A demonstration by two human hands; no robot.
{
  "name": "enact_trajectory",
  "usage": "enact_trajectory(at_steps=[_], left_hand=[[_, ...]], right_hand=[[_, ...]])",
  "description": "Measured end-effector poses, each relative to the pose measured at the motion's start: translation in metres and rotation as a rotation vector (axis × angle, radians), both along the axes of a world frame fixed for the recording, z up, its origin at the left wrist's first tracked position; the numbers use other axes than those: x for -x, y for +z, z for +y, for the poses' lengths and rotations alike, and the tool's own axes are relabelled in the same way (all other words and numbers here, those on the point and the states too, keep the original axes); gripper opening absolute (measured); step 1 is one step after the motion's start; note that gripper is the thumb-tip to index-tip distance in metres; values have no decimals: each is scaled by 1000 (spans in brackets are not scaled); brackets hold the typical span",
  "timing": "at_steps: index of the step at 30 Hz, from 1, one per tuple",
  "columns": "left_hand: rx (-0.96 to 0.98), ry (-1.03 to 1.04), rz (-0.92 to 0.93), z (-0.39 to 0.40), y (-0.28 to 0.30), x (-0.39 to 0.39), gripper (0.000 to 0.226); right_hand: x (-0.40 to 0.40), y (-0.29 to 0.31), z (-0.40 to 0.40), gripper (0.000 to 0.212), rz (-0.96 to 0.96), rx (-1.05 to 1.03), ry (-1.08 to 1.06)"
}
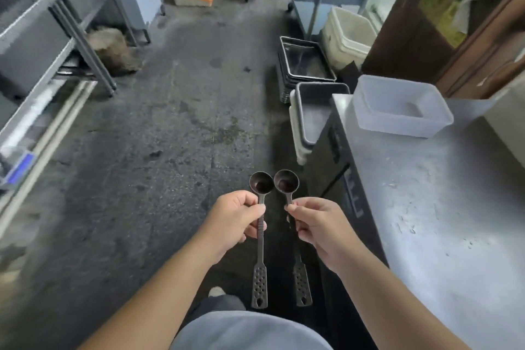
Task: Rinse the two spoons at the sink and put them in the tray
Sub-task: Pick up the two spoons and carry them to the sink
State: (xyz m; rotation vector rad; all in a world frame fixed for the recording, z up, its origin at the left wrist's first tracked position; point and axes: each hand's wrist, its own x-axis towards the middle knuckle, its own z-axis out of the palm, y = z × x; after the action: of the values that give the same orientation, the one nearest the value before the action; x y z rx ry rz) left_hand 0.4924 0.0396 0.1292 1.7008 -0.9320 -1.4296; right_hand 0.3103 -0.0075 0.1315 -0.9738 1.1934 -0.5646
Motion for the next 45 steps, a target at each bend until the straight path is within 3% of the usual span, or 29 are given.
enact_trajectory(at_steps=[14, 23, 34, 45], left_hand=[[13, 416, 95, -50, 6, -225, 13], [27, 667, 68, -136, 2, -337, 7], [68, 978, 32, -226, 26, -466, 9], [92, 1115, 24, -269, 1, -691, 6]], right_hand=[[-258, -5, -107, 23, -84, -36, 282], [-396, -12, -228, 27, -113, 19, 528], [-586, 13, -356, 8, -120, 26, 841], [-832, 3, -406, 22, -101, 27, 979]])
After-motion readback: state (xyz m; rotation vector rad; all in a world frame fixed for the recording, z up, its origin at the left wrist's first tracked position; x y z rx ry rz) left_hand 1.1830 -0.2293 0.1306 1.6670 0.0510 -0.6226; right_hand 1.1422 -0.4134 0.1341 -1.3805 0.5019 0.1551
